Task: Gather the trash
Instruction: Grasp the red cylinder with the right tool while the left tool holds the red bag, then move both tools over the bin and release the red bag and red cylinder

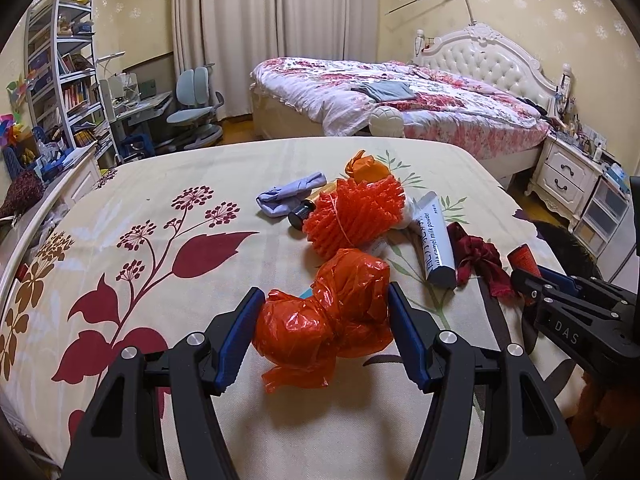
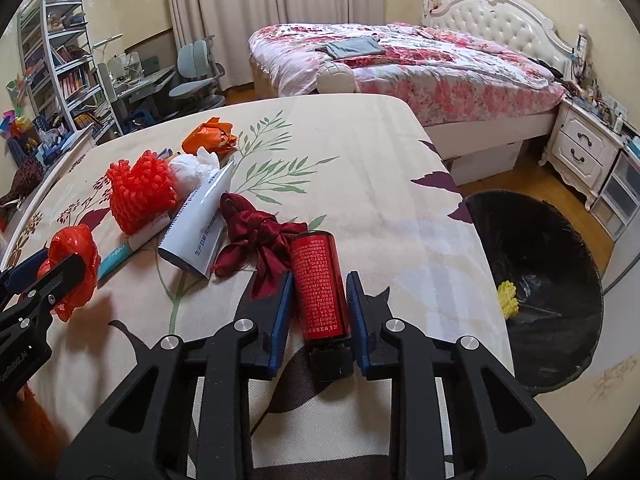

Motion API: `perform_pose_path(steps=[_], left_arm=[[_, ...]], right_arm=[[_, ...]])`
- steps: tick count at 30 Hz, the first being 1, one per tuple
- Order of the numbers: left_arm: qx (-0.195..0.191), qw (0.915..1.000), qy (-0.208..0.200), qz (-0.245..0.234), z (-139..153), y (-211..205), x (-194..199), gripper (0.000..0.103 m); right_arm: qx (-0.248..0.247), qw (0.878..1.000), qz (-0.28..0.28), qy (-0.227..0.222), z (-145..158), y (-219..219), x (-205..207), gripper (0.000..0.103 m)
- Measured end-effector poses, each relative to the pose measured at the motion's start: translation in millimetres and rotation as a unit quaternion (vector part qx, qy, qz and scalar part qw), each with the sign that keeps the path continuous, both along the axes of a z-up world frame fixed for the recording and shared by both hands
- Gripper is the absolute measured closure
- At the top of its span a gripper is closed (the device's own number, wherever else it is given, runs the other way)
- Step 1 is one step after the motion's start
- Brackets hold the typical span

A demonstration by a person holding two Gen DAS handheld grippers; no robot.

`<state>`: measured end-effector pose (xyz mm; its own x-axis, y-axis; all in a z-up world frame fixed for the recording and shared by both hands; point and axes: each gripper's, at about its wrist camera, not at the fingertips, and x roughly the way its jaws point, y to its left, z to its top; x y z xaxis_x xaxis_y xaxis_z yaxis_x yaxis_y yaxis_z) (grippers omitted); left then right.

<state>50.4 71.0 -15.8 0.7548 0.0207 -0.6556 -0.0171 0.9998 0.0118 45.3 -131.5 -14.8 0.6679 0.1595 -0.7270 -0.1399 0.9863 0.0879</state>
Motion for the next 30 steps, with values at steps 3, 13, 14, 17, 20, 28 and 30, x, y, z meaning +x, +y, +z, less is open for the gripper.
perform_pose_path(steps=[3,13,14,17,20,28,30], left_arm=[[0.0,1.0,-0.002,-0.001,1.3,-2.8,-1.3,0.04],[-0.004,0.9999,-0.011,-0.007,7.5,-10.6,-6.0,0.04],[-0.004,0.9999,-0.013,-0.01,8.8,-12.9,-6.3,0.04],[-0.006,0.9996,-0.02,-0.019,12.9,-21.5,-6.4,0.04],[-0.007,0.9993,-0.024,-0.029,16.1,-30.8,-5.1,0.04],[-0.008,0.9977,-0.031,-0.06,22.1,-62.1,-0.1,0.04],[-0.009,0.9972,-0.031,-0.067,22.5,-70.3,2.6,0.04]], right_arm=[[0.002,1.0,-0.002,-0.003,2.0,-2.2,-3.3,0.078],[0.009,1.0,-0.014,-0.014,11.8,-16.2,-13.0,0.079],[0.009,1.0,-0.016,-0.015,12.6,-17.9,-13.5,0.079],[0.009,1.0,-0.022,-0.018,15.3,-24.5,-15.5,0.079],[0.008,0.999,-0.03,-0.021,17.6,-31.6,-17.3,0.079],[0.003,0.998,-0.055,-0.034,25.9,-56.7,-18.5,0.08],[0.003,0.997,-0.062,-0.036,27.4,-63.2,-18.2,0.08]])
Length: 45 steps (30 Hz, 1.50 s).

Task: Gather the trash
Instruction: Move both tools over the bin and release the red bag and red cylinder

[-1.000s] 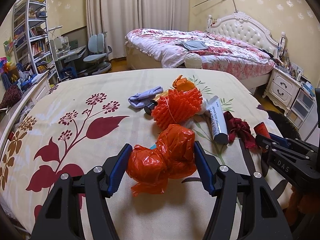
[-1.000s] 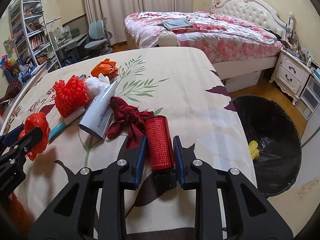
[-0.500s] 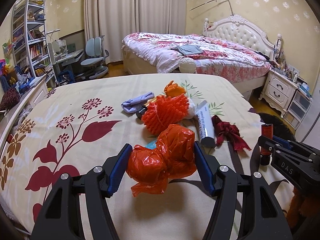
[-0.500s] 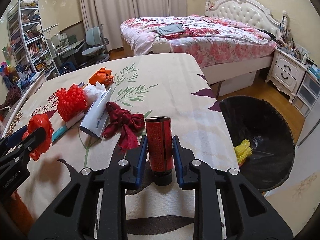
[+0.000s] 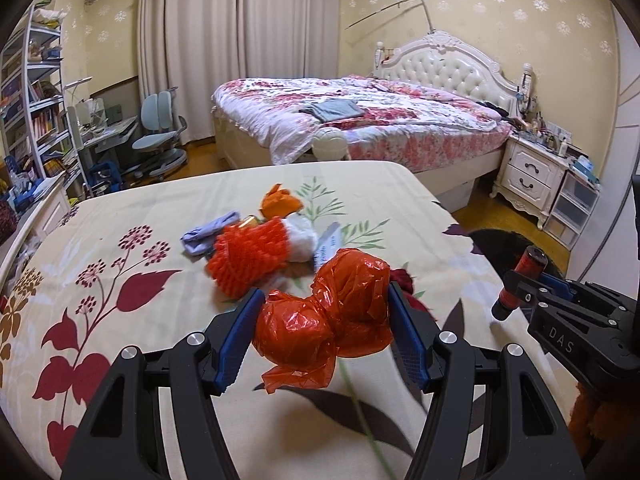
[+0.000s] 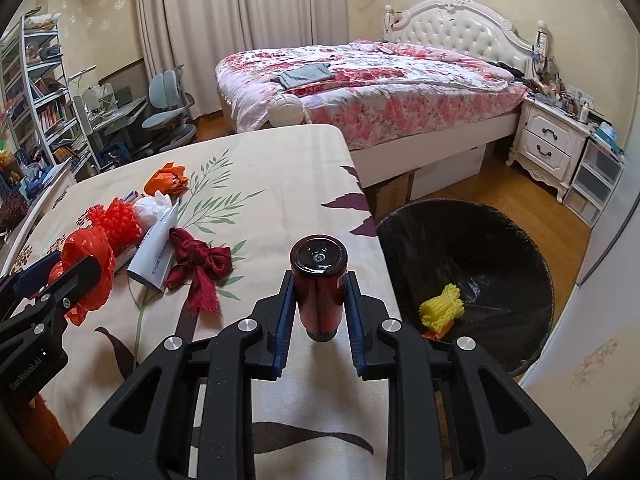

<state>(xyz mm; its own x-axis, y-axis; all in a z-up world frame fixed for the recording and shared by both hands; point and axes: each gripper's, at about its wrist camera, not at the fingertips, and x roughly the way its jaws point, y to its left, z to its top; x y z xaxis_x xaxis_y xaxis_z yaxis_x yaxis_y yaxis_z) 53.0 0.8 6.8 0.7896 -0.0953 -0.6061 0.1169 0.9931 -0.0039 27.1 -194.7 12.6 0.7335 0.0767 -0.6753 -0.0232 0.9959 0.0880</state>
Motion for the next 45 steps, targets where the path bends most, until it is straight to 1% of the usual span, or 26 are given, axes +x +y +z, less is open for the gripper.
perform_pose_path(steps=[6,12,15,19,24,29,38,45], left_arm=[[-0.002,0.9997,-0.005,-0.024,1.5,-28.3,7.7,0.04],[-0.003,0.9982,-0.008,-0.059,-0.4,-65.9,21.4,0.04],[-0.004,0.9973,-0.004,-0.073,-3.9,-85.6,30.6,0.04],[0.006,0.996,-0.002,-0.089,-9.8,-111.2,42.0,0.04],[0.011,0.9947,0.002,-0.102,-16.3,-138.0,55.6,0.04],[0.025,0.9934,0.004,-0.112,-23.8,-164.3,69.6,0.04],[0.041,0.9914,0.017,-0.124,-36.3,-193.4,89.3,0.04],[0.042,0.9907,0.027,-0.126,-39.8,-203.1,96.3,0.039]], right_arm=[[-0.002,1.0,-0.027,-0.01,5.4,-25.6,-0.6,0.08],[-0.007,0.998,-0.057,-0.018,8.4,-55.6,5.5,0.08],[-0.01,0.998,-0.068,-0.016,5.4,-70.8,11.0,0.08],[-0.011,0.996,-0.085,-0.01,-1.1,-89.6,18.8,0.08],[-0.015,0.995,-0.1,-0.004,-10.2,-109.5,26.9,0.08],[-0.012,0.994,-0.109,0.005,-19.7,-125.6,35.4,0.08],[-0.006,0.992,-0.125,0.019,-34.3,-147.1,47.6,0.08],[-0.007,0.99,-0.137,0.027,-40.4,-158.8,52.1,0.079]])
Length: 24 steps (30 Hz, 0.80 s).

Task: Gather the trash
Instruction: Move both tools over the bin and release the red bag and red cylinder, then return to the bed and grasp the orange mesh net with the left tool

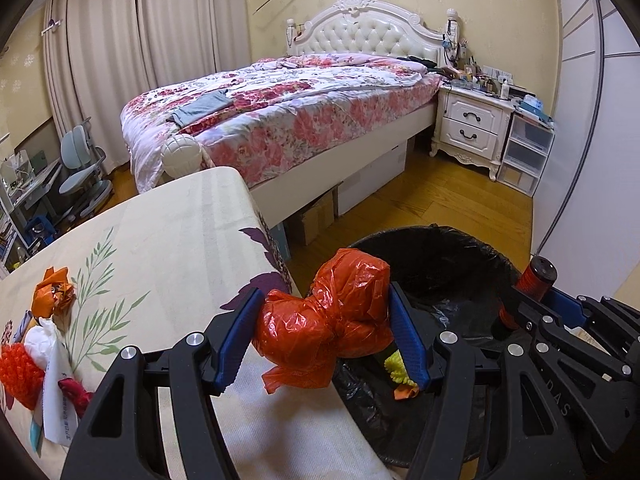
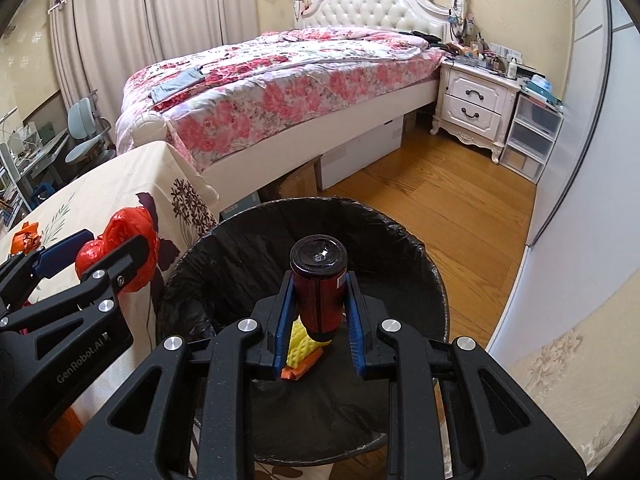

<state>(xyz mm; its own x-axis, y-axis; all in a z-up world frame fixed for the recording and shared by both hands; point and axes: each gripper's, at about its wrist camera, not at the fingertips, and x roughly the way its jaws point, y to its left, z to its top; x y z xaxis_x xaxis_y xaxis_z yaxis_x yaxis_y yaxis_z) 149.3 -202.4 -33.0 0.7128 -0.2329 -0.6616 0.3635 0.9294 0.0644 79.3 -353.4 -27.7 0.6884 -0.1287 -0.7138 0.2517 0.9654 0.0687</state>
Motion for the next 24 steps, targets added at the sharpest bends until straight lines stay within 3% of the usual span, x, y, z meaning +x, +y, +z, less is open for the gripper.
perform_pose_path(steps=[4,7,12,18,20,24], left_arm=[[0.002,1.0,0.003,0.0,-0.6,-2.0,2.0,0.035],[0.0,1.0,0.001,0.002,0.8,-1.3,3.3,0.028],[-0.001,1.0,-0.003,0.01,1.5,0.0,2.6,0.022],[-0.001,0.9999,-0.008,0.015,4.8,8.3,-1.8,0.018],[-0.003,0.9998,-0.009,0.018,6.4,14.3,-4.0,0.018],[-0.004,0.9995,-0.015,0.026,10.6,28.3,-11.8,0.017]], right_arm=[[0.0,1.0,-0.013,-0.002,-1.4,-5.6,-1.5,0.077],[0.0,1.0,-0.022,-0.002,-1.8,-9.9,-2.3,0.067],[-0.003,0.999,-0.039,-0.007,0.2,-14.3,-6.0,0.059],[-0.007,0.998,-0.052,-0.019,7.1,-14.8,-13.2,0.036],[-0.008,0.998,-0.05,-0.023,9.6,-12.4,-16.3,0.023],[-0.013,0.999,-0.04,-0.025,13.6,-2.6,-19.7,0.021]])
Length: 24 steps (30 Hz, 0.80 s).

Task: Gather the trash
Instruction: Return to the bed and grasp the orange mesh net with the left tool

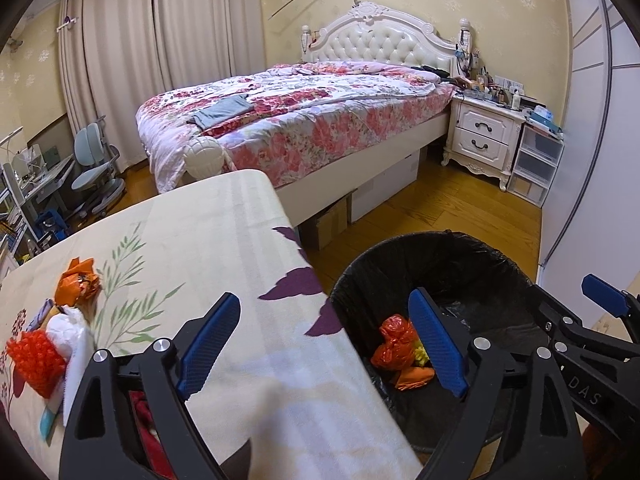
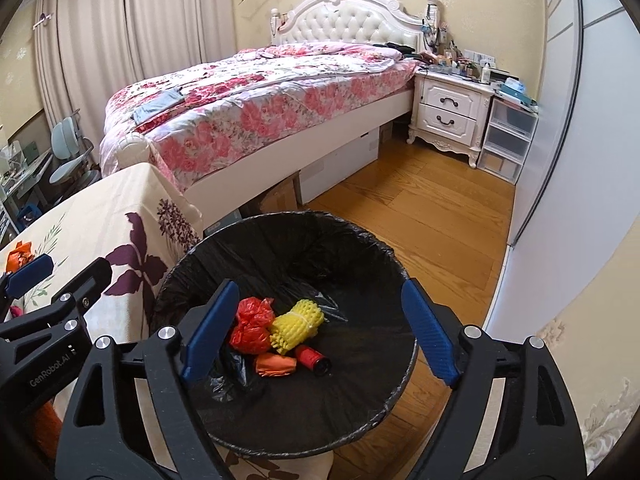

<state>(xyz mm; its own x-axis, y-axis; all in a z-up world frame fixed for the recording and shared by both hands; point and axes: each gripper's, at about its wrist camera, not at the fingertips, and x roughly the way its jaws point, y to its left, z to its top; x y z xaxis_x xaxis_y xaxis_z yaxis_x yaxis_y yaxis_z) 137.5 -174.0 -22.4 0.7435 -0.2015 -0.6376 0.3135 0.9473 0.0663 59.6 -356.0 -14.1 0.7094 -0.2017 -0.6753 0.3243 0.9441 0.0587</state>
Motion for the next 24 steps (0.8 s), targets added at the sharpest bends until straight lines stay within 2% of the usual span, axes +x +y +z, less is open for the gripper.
perform_pose_path(steps=[6,14,24], left_arm=[[-0.005,0.9998,-0.005,0.02,7.4,30.5,-13.7,0.016],[-0.005,0.9973,-0.018,0.071,16.7,85.2,-30.0,0.016],[-0.001,0.9887,-0.024,0.148,21.0,165.2,-45.5,0.016]], right_arm=[[-0.001,1.0,0.021,0.0,3.8,24.1,-4.6,0.02],[0.009,0.998,0.06,-0.005,9.4,64.3,-9.1,0.02],[0.012,0.992,0.123,-0.008,16.5,123.8,-6.3,0.02]])
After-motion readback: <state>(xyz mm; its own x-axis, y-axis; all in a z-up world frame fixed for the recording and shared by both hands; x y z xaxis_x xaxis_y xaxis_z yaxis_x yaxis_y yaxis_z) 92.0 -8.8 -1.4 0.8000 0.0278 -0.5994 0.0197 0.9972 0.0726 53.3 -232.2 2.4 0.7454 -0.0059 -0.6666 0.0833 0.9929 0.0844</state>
